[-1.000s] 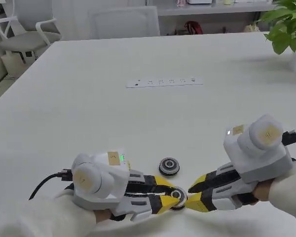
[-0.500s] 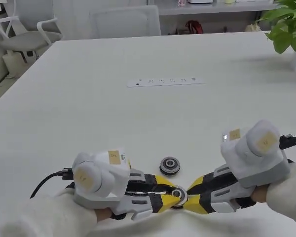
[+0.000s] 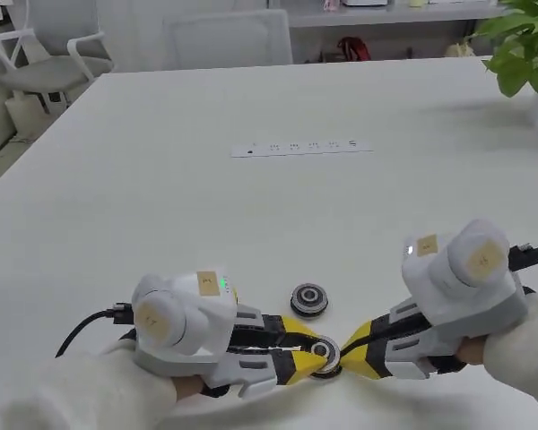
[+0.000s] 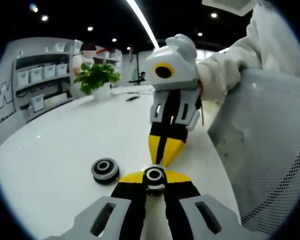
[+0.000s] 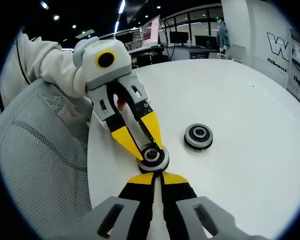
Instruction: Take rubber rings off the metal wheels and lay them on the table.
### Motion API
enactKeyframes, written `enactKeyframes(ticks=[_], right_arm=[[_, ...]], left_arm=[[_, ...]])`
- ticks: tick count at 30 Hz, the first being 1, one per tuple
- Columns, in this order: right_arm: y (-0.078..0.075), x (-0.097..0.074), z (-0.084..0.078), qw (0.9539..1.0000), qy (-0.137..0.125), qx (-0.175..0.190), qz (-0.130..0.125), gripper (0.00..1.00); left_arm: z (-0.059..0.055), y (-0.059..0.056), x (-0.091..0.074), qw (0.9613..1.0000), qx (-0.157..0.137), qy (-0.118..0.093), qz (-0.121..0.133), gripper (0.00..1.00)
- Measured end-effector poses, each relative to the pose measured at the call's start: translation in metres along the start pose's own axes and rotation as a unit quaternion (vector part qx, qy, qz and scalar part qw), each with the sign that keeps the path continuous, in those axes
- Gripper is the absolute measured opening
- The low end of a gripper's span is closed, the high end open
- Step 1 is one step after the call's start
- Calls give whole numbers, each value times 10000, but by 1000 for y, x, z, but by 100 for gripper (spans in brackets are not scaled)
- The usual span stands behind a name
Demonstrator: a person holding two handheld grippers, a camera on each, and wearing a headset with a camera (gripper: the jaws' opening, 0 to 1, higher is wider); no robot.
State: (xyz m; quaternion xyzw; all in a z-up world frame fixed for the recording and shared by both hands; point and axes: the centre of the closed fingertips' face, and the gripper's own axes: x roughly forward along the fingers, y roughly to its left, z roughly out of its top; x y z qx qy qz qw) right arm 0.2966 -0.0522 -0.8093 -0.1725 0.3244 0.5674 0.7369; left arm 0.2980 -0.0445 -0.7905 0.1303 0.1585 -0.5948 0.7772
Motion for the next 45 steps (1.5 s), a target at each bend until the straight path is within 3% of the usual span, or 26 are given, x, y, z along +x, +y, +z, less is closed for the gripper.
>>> enactKeyframes(ticks=[4,19,40,45], right_arm=[[-2,0,0,10000,18,11,-82,0],[-5,-5,3,9955,-130,931,-103,0],[-7,-8,13,9879,-351,1510,-39,0],[-6,-7,14,9887,-316,1464,-62,0]], left_arm=[[0,0,0,10000,5,1,-4,14],[-1,-1,-1,10000,4,-3,4,13],[0,0,-2,10000,6,-2,24,13],[0,1,-2,10000,7,-15,24,13]])
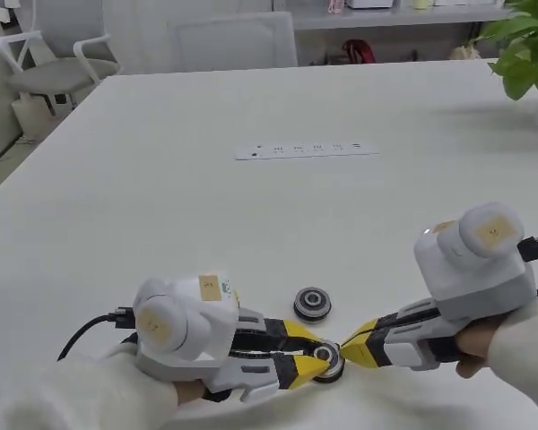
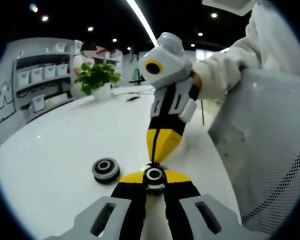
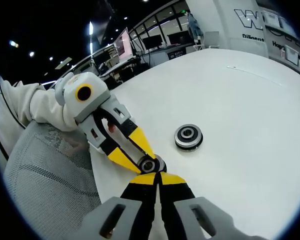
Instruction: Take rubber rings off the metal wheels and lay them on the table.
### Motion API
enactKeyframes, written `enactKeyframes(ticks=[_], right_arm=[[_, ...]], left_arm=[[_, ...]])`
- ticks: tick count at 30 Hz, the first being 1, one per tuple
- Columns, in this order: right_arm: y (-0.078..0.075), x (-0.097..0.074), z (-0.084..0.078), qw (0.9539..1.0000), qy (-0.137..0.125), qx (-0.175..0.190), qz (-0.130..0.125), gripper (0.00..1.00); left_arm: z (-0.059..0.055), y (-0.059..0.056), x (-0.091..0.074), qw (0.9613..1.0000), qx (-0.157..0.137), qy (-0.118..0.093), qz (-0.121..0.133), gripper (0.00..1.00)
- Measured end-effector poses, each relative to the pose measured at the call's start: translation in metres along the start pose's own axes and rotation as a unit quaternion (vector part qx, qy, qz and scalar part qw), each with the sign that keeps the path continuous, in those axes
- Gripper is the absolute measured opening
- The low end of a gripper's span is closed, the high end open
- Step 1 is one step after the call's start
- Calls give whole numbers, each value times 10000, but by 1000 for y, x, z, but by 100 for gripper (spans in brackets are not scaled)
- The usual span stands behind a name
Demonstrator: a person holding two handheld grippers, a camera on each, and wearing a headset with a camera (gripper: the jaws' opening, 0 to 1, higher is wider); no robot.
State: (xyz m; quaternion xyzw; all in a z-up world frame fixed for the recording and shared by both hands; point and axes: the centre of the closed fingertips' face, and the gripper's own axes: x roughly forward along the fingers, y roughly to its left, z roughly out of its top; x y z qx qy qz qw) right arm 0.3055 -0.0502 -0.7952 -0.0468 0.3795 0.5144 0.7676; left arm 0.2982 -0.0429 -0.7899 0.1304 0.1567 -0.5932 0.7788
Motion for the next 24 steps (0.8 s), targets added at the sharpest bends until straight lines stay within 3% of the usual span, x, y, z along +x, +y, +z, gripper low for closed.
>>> enactKeyframes(ticks=[24], right_arm=[[5,2,3,10000,-31,-1,40,0]], left_arm=[[-1,0,-1,10000,0,-26,6,13]])
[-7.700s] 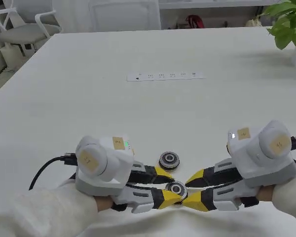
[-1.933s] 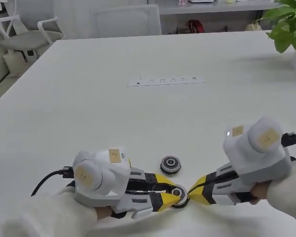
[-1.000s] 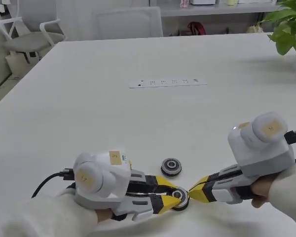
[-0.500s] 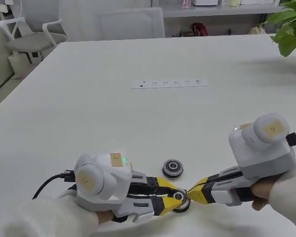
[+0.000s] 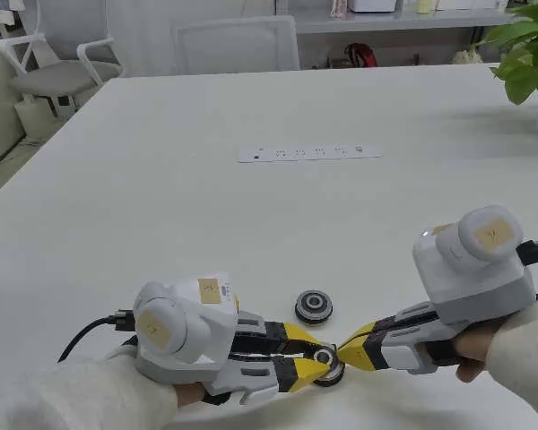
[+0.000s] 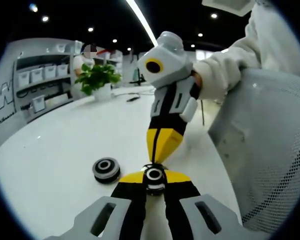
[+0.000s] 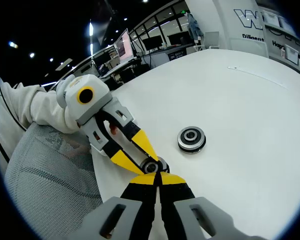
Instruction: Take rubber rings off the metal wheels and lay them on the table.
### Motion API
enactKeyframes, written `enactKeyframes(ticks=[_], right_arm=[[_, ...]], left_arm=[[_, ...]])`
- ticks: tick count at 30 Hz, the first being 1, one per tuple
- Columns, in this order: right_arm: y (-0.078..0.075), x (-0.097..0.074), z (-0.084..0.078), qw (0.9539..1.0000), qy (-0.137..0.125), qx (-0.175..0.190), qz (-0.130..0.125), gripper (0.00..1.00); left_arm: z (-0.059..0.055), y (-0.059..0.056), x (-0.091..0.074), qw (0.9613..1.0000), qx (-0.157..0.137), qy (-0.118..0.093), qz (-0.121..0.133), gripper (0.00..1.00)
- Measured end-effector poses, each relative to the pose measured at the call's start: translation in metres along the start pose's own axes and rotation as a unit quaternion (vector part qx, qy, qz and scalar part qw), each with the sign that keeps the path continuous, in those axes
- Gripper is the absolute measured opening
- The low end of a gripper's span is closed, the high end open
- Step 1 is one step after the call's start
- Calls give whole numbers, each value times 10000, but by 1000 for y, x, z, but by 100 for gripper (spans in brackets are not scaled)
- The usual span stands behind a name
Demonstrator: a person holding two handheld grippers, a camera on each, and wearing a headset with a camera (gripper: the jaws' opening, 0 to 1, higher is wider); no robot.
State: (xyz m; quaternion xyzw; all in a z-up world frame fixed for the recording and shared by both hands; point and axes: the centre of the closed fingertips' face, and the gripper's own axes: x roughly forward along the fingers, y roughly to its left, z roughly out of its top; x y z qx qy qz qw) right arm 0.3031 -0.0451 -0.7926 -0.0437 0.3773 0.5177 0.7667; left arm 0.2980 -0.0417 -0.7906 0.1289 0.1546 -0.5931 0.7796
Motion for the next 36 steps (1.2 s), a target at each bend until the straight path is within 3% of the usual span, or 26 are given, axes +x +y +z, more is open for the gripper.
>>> enactKeyframes(ticks=[36], right_arm=[[9,-1,6,9998,-84,-94,137,0]], left_arm=[[0,-1,0,10000,38,24,7,14]])
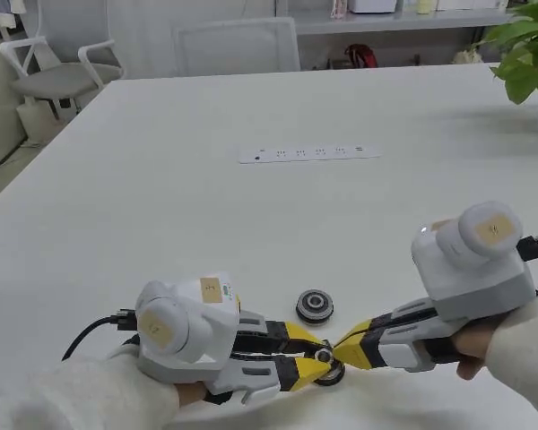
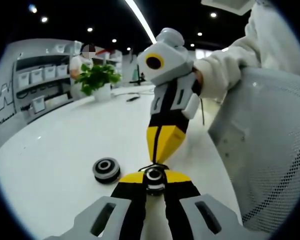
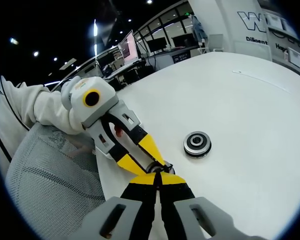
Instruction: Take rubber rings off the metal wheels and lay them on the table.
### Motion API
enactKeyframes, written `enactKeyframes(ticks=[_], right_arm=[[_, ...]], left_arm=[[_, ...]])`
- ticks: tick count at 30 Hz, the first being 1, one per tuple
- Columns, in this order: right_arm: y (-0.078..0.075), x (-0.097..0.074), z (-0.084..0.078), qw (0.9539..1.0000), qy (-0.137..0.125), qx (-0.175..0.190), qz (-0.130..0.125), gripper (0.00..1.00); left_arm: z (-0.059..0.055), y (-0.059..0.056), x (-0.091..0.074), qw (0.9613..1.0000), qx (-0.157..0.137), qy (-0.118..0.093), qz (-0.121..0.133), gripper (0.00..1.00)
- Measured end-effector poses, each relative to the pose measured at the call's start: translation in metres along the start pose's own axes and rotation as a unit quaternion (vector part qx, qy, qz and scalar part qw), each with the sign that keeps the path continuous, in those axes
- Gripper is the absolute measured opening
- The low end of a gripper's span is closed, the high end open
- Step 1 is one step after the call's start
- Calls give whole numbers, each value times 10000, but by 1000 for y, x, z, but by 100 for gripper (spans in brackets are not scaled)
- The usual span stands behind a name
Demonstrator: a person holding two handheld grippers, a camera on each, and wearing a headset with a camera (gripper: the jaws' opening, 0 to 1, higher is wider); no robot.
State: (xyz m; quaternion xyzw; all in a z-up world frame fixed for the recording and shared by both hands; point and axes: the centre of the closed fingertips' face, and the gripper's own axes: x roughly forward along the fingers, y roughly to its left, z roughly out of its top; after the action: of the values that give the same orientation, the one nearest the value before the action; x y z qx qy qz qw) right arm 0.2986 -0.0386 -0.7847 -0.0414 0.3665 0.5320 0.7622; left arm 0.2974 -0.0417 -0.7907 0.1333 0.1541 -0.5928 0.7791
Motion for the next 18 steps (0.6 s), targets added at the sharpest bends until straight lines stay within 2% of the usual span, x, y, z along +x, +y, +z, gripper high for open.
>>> enactKeyframes(ticks=[18], right_arm=[[4,-1,5,9999,-73,-70,55,0]], left_arm=[[0,1,-1,10000,38,42,8,14]])
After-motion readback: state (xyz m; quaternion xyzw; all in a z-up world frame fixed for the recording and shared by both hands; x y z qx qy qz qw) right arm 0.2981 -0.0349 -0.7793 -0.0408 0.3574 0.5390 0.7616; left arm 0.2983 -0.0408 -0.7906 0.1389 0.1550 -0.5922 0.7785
